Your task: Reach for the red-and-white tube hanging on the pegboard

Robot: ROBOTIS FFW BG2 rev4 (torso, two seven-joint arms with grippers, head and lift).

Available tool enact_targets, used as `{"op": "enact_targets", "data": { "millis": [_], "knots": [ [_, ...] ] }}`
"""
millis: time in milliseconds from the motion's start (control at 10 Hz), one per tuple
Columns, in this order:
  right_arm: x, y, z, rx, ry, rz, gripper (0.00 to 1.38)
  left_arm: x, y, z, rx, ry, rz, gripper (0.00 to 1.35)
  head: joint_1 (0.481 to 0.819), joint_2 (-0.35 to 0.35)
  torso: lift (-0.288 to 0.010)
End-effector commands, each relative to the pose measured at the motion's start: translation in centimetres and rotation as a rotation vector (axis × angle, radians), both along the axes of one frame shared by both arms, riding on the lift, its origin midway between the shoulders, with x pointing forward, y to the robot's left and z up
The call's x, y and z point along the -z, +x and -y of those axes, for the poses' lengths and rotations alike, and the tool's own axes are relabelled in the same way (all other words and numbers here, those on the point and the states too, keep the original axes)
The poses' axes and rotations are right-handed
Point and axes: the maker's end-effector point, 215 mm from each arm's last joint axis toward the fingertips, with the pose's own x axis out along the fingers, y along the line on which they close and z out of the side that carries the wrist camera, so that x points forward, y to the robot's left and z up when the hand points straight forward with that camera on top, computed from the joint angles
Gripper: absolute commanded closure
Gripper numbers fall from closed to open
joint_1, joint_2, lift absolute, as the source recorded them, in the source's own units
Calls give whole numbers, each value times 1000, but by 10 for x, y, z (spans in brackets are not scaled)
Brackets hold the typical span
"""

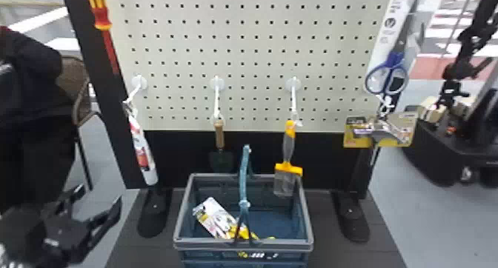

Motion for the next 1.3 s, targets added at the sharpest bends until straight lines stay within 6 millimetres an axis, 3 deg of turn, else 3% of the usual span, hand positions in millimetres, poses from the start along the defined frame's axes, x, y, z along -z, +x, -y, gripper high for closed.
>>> {"op": "enact_targets", "data": {
  "millis": [0,200,400,700,900,1000,1100,1200],
  "knots": [
    [0,1,-2,-7,2,0,142,-20,34,-6,42,12,-20,467,549,0,-100],
    [2,0,-6,-24,4,-4,142,-49,70,5,141,45,-41,463,549,0,-100],
    [3,0,-8,-38,6,-8,142,-65,88,23,239,33,-88,463,549,0,-100],
    [8,-3,-12,-57,11,-19,142,-49,107,49,390,-5,-224,466,549,0,-100],
    [11,-4,-12,-59,15,-25,142,-46,107,49,399,-26,-239,475,549,0,-100],
    [12,-6,-12,-59,15,-30,142,-44,108,48,398,-23,-241,579,549,0,-100],
    [12,-6,-13,-62,15,-30,142,-45,108,50,400,-18,-236,809,549,0,-100],
    [13,-5,-13,-62,16,-30,142,-47,108,50,397,-32,-227,832,549,0,-100]
  ]
}}
